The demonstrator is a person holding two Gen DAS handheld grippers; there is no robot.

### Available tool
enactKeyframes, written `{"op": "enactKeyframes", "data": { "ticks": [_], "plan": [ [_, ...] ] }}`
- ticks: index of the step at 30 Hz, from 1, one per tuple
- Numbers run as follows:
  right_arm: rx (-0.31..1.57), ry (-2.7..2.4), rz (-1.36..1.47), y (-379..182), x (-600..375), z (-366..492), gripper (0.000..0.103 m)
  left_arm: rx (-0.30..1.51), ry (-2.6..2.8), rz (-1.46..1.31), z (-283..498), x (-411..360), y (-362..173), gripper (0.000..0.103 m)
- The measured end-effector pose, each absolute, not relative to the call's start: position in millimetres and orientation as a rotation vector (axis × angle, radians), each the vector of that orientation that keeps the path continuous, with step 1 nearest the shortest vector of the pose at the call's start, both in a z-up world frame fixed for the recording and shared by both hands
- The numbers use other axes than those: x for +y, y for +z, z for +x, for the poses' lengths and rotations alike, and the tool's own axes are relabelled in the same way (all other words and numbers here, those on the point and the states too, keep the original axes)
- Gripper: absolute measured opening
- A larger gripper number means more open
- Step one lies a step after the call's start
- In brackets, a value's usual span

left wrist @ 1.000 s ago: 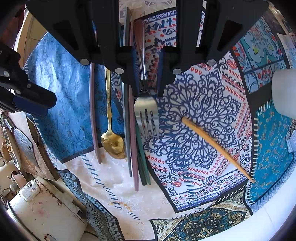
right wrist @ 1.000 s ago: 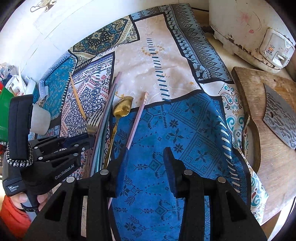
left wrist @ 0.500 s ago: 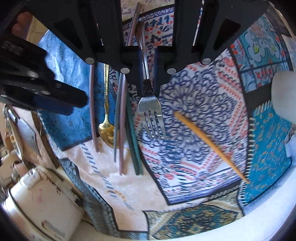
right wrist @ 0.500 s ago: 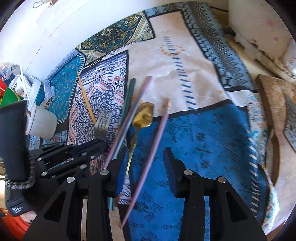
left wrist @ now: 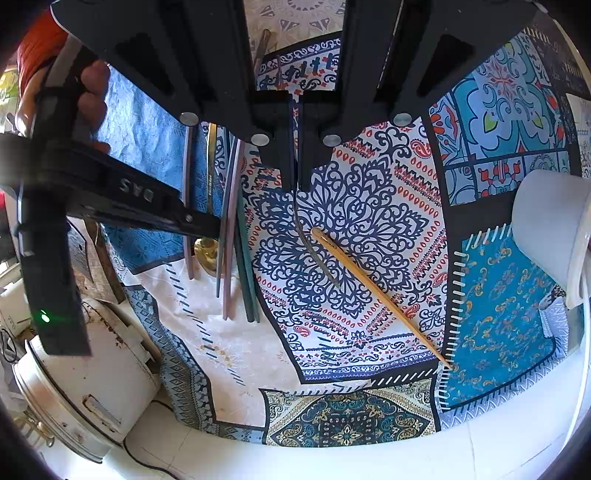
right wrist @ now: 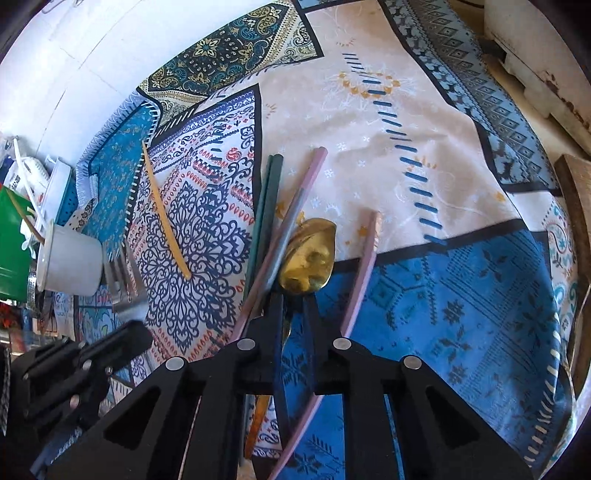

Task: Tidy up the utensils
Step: 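Lift the fork and gold spoon from the pile toward the white cup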

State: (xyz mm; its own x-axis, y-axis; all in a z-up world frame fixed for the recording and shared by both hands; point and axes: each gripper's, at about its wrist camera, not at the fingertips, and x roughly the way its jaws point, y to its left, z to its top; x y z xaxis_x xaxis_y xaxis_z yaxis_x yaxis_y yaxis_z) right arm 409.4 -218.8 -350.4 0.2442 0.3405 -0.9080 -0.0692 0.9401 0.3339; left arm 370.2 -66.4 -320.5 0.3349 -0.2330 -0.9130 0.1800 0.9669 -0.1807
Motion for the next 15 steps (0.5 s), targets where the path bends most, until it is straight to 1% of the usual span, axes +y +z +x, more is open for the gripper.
{"op": "enactKeyframes", "data": {
  "ticks": [8,15],
  "plan": [
    [1.248,0.261,0.271,-352.5,-217.3,408.7,0.003,1.166,-0.264,-0.053,360.7,-64.2,-305.0,0.000],
    [1.201,0.236,0.271,-336.2,-218.6,394.6,0.003,1.128,-0.274,-0.066,355.8,-58.8,-285.9,0.000]
  ]
}}
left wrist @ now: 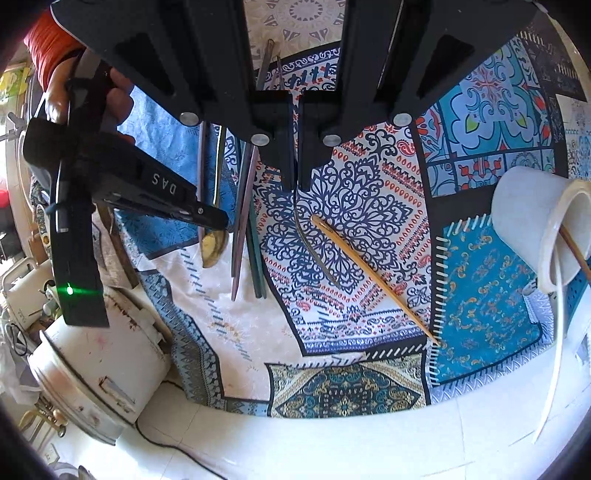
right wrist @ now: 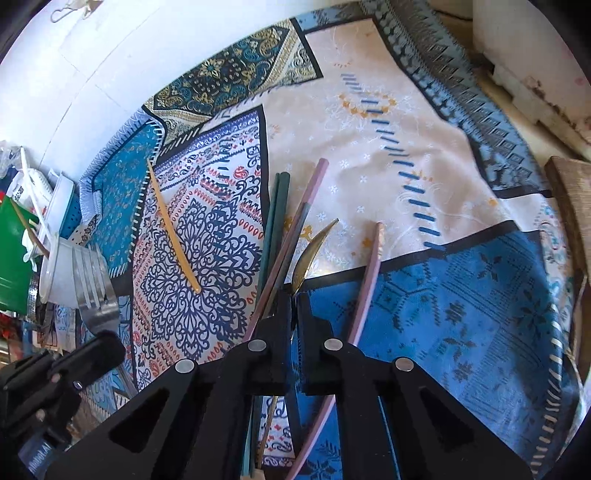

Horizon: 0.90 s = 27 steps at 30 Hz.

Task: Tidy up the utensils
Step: 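Lift the fork and gold spoon from the pile toward the white cup, then lower the fork into the white cup with the left tool while the right tool holds the gold spoon above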

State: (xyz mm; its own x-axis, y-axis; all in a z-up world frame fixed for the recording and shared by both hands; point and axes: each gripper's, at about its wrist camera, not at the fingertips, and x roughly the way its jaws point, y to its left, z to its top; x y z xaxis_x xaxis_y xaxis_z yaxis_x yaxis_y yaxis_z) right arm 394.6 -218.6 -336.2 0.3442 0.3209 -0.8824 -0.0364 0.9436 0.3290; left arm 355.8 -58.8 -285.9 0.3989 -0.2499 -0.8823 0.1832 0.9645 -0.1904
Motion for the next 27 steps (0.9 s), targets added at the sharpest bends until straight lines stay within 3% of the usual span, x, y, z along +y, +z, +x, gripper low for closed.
{"op": "enactKeyframes", "data": {
  "ticks": [27],
  "plan": [
    [0.869,0.267,0.189,-193.7,-183.0,356.0,0.003,0.863,-0.215,-0.136,331.6,12.1,-179.4,0.000]
  ]
}}
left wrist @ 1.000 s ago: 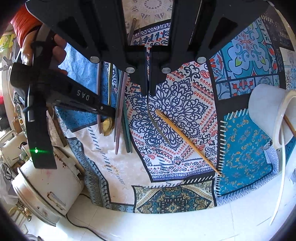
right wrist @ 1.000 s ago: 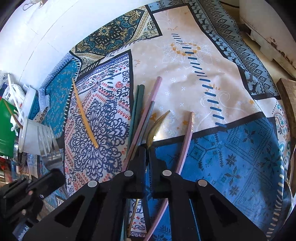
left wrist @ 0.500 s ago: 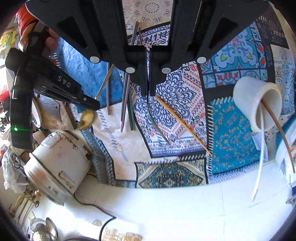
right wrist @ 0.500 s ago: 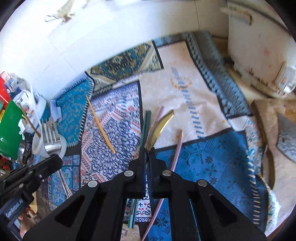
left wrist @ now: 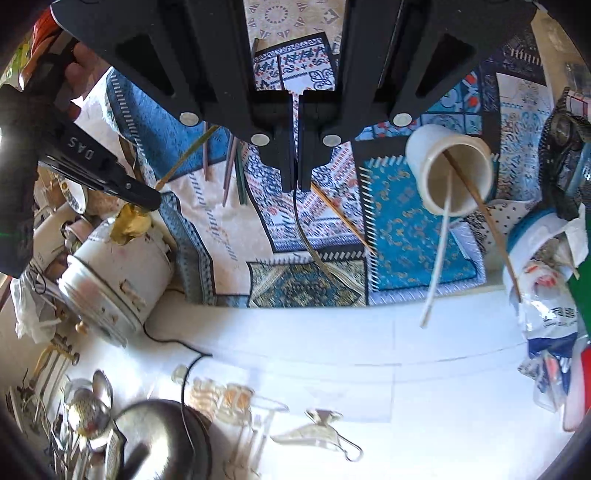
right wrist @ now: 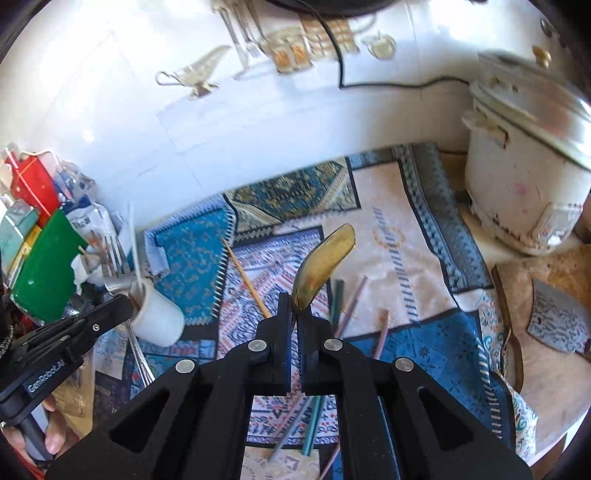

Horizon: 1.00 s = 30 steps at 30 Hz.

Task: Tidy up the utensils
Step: 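Lower the fork into the white cup with the left tool while the right tool holds the gold spoon above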

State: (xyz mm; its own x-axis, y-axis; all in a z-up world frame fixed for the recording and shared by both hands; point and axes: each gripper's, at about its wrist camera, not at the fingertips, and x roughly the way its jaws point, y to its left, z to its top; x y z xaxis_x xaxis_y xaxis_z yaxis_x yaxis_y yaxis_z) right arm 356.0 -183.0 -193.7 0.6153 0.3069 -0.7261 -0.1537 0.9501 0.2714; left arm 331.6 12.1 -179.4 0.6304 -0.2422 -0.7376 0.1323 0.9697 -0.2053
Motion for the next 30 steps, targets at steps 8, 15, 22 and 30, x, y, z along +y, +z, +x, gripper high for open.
{"op": "enactKeyframes", "data": {
  "ticks": [8,15,22,30],
  "plan": [
    [0.779,0.339,0.150,-153.6,-145.0,357.5,0.003,0.770,-0.155,-0.148,327.3,56.4,-146.3,0.000],
    [0.724,0.428,0.114,-129.4,-100.4,361.8,0.003,0.688,-0.097,-0.144,328.1,90.8,-119.6,0.000],
    [0.712,0.508,0.083,-125.2,-55.8,374.4,0.003,0.639,-0.024,-0.150,337.1,126.9,-109.2,0.000],
    [0.747,0.553,0.051,-142.5,-8.0,397.5,0.003,0.661,0.055,-0.174,365.9,160.4,-138.4,0.000]
  ]
}}
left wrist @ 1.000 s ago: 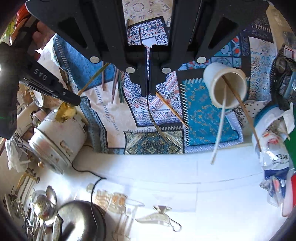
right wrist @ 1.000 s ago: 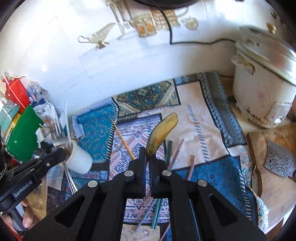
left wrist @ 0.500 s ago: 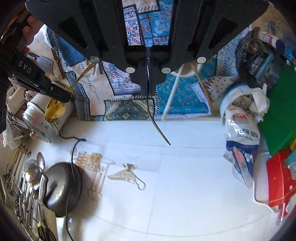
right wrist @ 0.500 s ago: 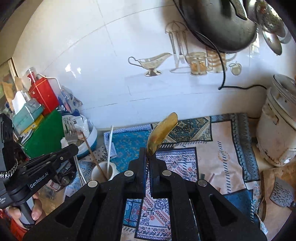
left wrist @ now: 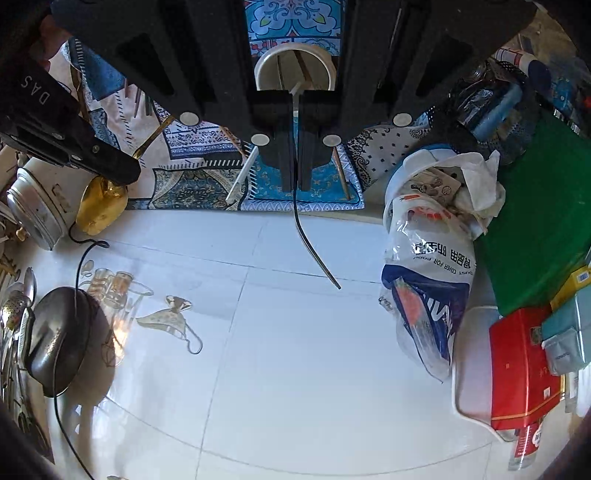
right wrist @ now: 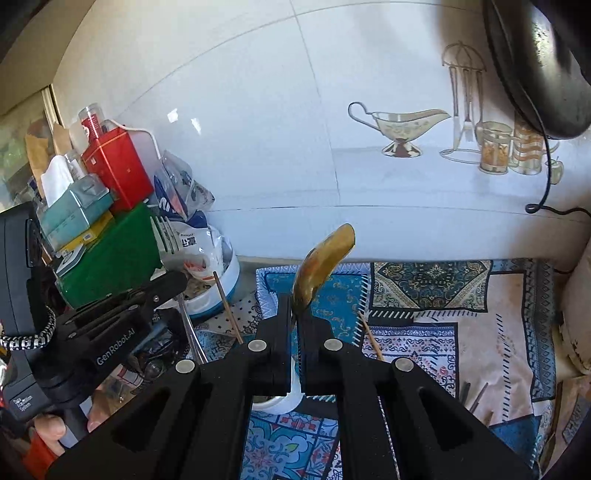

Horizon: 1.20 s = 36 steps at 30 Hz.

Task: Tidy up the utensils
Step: 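Lower the fork into the white cup with the left tool while the right tool holds the gold spoon above, then lower the gold spoon into the white cup and open the right tool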

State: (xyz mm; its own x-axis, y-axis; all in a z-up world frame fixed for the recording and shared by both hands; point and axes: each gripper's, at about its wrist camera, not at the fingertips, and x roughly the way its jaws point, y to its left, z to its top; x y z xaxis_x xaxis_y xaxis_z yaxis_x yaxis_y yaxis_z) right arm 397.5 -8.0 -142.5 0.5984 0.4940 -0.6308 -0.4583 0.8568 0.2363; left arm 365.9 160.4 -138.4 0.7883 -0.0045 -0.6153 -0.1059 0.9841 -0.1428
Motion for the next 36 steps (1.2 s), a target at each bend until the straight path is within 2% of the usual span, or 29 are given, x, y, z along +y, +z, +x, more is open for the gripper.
{"op": "enactKeyframes", "data": {
  "ticks": [17,36],
  "plan": [
    [0.957,0.551,-0.043,-221.6,37.8,426.6,0.003,0.807,0.052,-0.179,388.8,175.2,-228.4,0.000],
    [1.085,0.592,-0.079,-237.0,40.3,427.1,0.006,0.978,0.001,-0.181,372.9,171.6,-236.6,0.001]
  ]
}}
